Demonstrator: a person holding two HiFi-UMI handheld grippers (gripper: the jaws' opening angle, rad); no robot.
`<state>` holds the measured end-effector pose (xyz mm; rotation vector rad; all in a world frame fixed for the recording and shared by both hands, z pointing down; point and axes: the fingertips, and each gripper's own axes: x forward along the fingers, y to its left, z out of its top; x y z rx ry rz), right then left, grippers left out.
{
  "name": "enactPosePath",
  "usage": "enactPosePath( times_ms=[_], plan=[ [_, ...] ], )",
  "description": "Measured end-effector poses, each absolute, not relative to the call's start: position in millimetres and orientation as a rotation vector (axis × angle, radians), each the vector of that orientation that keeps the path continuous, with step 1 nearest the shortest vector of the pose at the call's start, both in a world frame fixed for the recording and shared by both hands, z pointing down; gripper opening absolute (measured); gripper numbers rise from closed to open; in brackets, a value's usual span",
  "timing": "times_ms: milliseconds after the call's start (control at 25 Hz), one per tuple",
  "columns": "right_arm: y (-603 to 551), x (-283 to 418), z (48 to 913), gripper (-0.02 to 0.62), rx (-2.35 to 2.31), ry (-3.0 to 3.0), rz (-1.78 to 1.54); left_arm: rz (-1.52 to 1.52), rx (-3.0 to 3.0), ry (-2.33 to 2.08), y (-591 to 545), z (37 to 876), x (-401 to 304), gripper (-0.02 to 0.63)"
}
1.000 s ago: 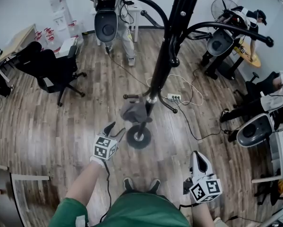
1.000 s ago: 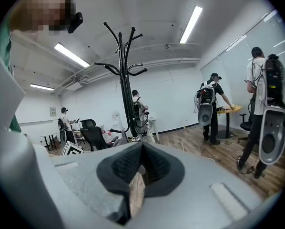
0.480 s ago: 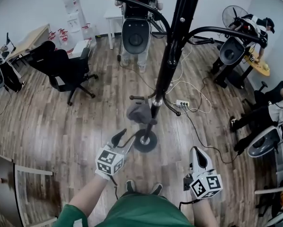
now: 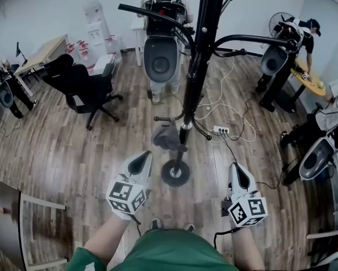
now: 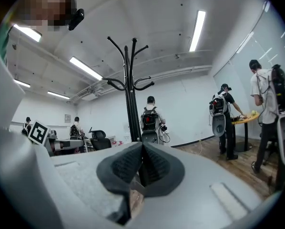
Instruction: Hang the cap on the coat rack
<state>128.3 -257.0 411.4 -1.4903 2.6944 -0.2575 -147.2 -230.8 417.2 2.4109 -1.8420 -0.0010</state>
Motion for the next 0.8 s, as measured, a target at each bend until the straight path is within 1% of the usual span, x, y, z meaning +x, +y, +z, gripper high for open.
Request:
enactPosePath(
  times_ms=[360, 800],
  plan=[
    [-263.1, 141.1, 391.5, 0.002, -1.444, 2.681, -0.187, -0.003, 2.342, -1.913, -210.4, 412.6, -148.3, 0.012],
    [-267.0, 149.9, 392.9, 0.002, -1.441, 2.688, -0.142, -0.015, 2.308, -1.951, -204.6, 418.2, -145.8, 0.012]
  ],
)
